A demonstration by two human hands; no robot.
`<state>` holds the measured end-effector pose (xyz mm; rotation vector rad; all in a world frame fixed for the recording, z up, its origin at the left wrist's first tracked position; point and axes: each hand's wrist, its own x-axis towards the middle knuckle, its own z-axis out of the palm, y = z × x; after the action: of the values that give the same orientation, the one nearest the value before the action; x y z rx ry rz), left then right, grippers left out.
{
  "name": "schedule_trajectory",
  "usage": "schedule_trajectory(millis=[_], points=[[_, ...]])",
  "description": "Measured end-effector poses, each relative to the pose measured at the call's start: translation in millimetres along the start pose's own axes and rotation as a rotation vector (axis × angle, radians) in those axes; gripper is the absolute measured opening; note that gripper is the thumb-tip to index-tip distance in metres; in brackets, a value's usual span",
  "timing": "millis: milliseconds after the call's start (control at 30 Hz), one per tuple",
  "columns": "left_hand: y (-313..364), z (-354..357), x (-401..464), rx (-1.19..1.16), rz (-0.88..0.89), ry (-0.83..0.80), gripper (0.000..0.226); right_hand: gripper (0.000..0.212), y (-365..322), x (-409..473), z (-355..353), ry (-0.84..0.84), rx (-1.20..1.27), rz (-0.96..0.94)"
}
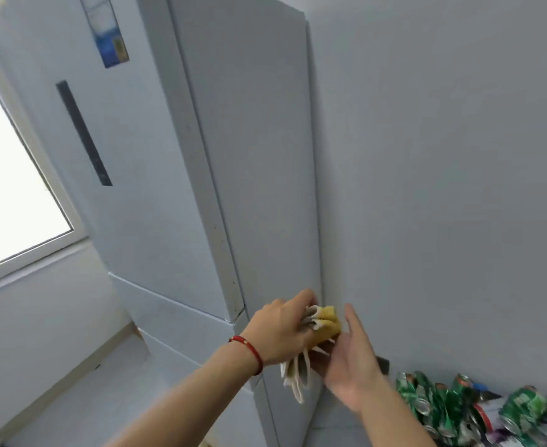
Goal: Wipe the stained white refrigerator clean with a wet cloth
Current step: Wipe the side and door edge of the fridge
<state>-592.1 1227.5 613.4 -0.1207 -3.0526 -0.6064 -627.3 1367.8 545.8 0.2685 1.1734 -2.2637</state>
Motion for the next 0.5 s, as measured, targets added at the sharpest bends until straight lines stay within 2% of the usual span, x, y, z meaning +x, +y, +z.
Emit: schedule_trajectory(millis=[67,133,167,233,300,400,500], points=[[-3,-29,0,-0.042,-0.025,-0.04,0.039,0.079,-18,10,36,-0.131,0.108,0.013],[-13,-63,-4,-0.141,-0.051,0.015,0.043,0.069,-32,18,73,-0.177,0.16,0.007],[-19,-81,-6,-0.146,-0.062,0.113,0.043,0.06,-38,22,91,-0.176,0.19,-0.003],[-32,-123,-11,-0.126,-0.083,0.406,0.033,0.049,-49,32,125,-0.158,0.193,-0.097],[-45,-165,-17,-0.155,-0.102,0.662,0.026,0.041,-61,37,159,-0.168,0.166,-0.273],[-61,-225,-20,-0.193,-0.094,0.899,0.025,0.029,-86,29,216,-0.265,-0.047,-0.642],[-69,-277,-11,-0.163,-0.047,1.071,0.023,0.043,-105,25,280,-0.372,-0.428,-0.997]])
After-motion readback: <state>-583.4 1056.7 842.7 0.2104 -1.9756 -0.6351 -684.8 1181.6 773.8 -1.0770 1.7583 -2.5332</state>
